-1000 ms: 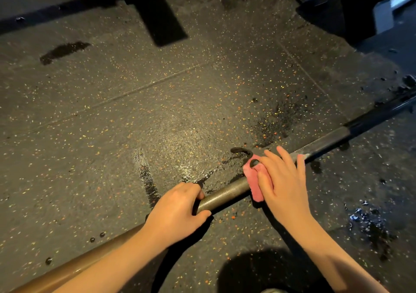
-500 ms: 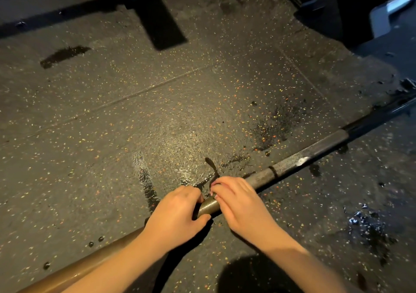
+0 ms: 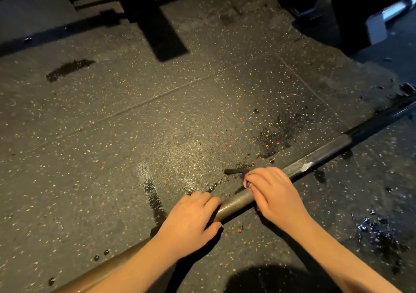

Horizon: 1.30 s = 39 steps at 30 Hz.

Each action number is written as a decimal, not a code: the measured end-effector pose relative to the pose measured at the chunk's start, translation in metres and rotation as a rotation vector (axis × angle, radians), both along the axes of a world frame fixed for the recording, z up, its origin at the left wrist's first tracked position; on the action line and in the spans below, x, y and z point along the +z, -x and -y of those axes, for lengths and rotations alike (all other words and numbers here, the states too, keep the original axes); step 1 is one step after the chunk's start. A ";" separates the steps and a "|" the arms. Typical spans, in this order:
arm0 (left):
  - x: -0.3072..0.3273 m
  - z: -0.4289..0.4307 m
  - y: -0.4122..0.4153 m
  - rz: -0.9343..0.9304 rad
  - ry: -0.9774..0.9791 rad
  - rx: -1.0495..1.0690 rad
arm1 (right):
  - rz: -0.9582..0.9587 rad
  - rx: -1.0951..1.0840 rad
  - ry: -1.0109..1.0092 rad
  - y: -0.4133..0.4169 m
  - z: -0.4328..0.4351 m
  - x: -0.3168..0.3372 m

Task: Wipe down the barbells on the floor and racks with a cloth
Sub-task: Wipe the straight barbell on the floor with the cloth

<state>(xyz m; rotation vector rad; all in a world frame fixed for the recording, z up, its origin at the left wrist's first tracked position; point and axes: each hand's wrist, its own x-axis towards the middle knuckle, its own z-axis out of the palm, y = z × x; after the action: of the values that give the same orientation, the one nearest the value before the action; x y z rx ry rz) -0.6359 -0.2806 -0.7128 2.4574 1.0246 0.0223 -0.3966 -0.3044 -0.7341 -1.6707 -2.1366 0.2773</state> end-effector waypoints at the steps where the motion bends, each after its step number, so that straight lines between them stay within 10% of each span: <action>1: -0.001 -0.002 -0.006 0.005 0.001 -0.015 | 0.022 -0.096 -0.022 -0.011 -0.003 0.000; 5: -0.005 -0.005 -0.035 0.038 -0.059 -0.009 | -0.088 -0.337 -0.041 0.004 0.005 -0.001; 9: -0.018 -0.005 -0.040 0.122 -0.147 -0.016 | -0.011 -0.006 0.024 -0.017 0.005 -0.004; 14: -0.024 -0.004 -0.038 0.127 -0.232 -0.045 | -0.043 -0.366 -0.013 -0.045 -0.012 0.005; 20: -0.026 -0.005 -0.039 0.162 -0.251 -0.046 | 0.007 0.041 0.057 -0.029 -0.002 0.004; 26: -0.024 -0.005 -0.045 0.135 -0.284 -0.024 | -0.041 -0.423 -0.020 -0.065 -0.018 0.008; 33: -0.023 -0.016 -0.090 0.103 -0.287 -0.043 | 0.027 0.009 0.060 -0.061 -0.010 0.003; 39: -0.025 -0.018 -0.089 0.154 -0.250 -0.014 | -0.087 -0.471 -0.013 -0.084 -0.023 0.004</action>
<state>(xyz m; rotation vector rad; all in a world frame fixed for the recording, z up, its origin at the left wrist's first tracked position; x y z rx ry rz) -0.5474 -0.2626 -0.7376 2.6363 0.9887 0.3498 -0.3130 -0.2816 -0.7297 -2.0467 -1.6167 0.1876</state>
